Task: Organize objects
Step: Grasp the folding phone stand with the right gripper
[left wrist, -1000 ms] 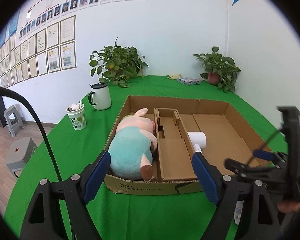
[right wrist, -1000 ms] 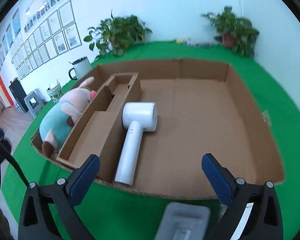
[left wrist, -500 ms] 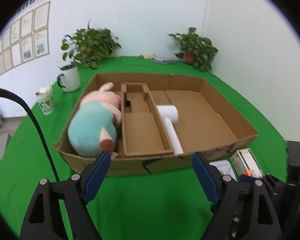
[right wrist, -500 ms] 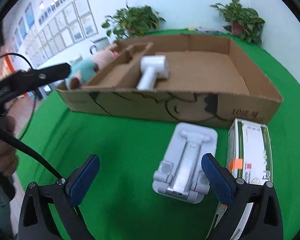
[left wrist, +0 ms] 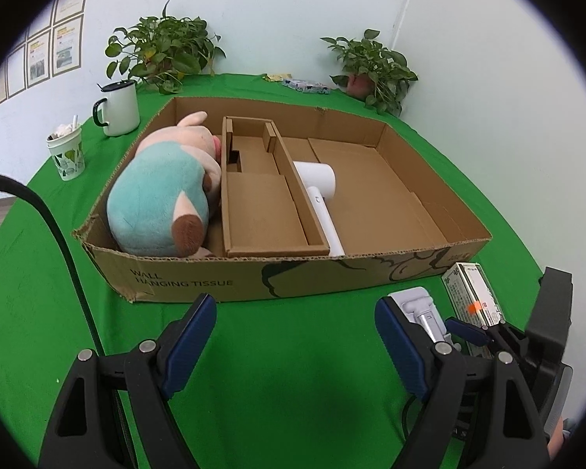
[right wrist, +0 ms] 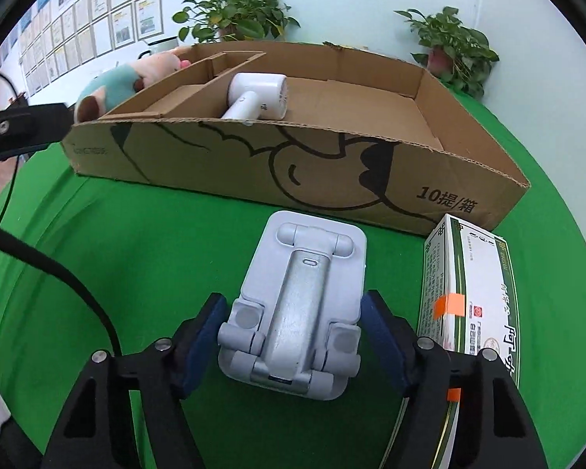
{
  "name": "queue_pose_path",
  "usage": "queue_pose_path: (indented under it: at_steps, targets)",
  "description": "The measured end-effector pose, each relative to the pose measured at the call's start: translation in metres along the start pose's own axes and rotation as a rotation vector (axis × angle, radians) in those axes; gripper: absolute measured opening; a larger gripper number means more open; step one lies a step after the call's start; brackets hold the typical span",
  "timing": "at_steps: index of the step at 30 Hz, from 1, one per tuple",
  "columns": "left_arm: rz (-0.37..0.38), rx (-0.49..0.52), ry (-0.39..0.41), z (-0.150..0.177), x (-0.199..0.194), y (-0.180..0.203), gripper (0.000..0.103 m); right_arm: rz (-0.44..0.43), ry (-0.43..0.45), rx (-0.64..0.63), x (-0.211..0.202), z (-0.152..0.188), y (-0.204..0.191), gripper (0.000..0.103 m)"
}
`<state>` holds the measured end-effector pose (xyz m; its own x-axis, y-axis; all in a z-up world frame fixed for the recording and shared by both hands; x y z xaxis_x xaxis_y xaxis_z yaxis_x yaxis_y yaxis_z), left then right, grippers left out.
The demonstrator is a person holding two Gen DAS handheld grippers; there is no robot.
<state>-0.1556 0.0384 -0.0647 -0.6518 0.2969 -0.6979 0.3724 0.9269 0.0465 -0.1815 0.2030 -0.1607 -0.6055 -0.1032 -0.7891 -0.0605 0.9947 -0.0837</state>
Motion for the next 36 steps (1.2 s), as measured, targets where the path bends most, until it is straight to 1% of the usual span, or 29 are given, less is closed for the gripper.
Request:
queue_pose_path:
  at_steps: [2,6,9,10,11,13,15,19,22,25,27,28,29,30,31,34,36]
  targets:
    - [0.037,-0.008,-0.012,0.003,0.003,0.004,0.083,-0.036,0.002,-0.035,-0.007,0.009,-0.007,0.066]
    - [0.166,-0.048,-0.044,0.014,0.009,0.014,0.083,-0.152,-0.017,-0.092,-0.028,0.035,-0.024,0.066]
    - [0.265,-0.075,-0.079,0.024,0.016,0.023,0.083,-0.227,-0.017,-0.083,-0.044,0.051,-0.029,0.069]
    - [0.298,-0.086,-0.095,0.028,0.019,0.026,0.083,-0.253,-0.013,-0.059,-0.049,0.055,-0.028,0.084]
    - [0.325,-0.099,-0.111,0.032,0.022,0.029,0.083,-0.261,-0.011,-0.042,-0.053,0.057,-0.026,0.103]
    - [0.369,-0.121,-0.145,0.039,0.029,0.037,0.083,-0.263,0.017,-0.009,-0.059,0.058,-0.021,0.102]
    - [0.404,-0.125,-0.165,0.044,0.032,0.046,0.083,-0.267,0.023,0.002,-0.061,0.057,-0.019,0.102]
    - [0.477,-0.14,-0.174,0.05,0.03,0.061,0.083,-0.236,0.03,-0.019,-0.058,0.054,-0.019,0.102]
    - [0.499,-0.161,-0.185,0.055,0.03,0.065,0.083,-0.229,0.019,-0.048,-0.051,0.052,-0.025,0.102]
    - [0.53,-0.196,-0.189,0.059,0.028,0.067,0.083,-0.197,0.031,-0.079,-0.047,0.057,-0.027,0.102]
    - [0.551,-0.216,-0.187,0.062,0.028,0.07,0.083,-0.193,0.035,-0.085,-0.047,0.057,-0.026,0.098]
    - [0.564,-0.227,-0.189,0.063,0.028,0.072,0.083,-0.193,0.031,-0.087,-0.045,0.059,-0.026,0.09]
    - [0.579,-0.238,-0.197,0.066,0.029,0.075,0.082,-0.189,0.024,-0.089,-0.044,0.061,-0.025,0.077]
    - [0.588,-0.245,-0.204,0.068,0.03,0.078,0.082,-0.176,0.014,-0.093,-0.042,0.063,-0.025,0.074]
    - [0.593,-0.248,-0.212,0.07,0.031,0.082,0.082,-0.166,0.019,-0.106,-0.043,0.066,-0.026,0.066]
    - [0.602,-0.238,-0.239,0.076,0.035,0.093,0.082,-0.185,0.005,-0.1,-0.046,0.07,-0.03,0.065]
    - [0.599,-0.232,-0.232,0.076,0.034,0.098,0.082,-0.194,0.0,-0.085,-0.047,0.072,-0.029,0.065]
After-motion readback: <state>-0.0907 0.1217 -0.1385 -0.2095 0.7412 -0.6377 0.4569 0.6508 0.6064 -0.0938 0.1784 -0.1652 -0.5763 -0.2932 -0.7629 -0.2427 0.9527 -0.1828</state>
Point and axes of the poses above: each gripper's, at about its wrist camera, not at the fingertips, and x roughly the way its jaws point, y to its right, z to its underside, the point moved 7 cm from there along x, roughly the way its jaws point, and after that the axes turned 14 degrees about x, right-handed, at the moved point
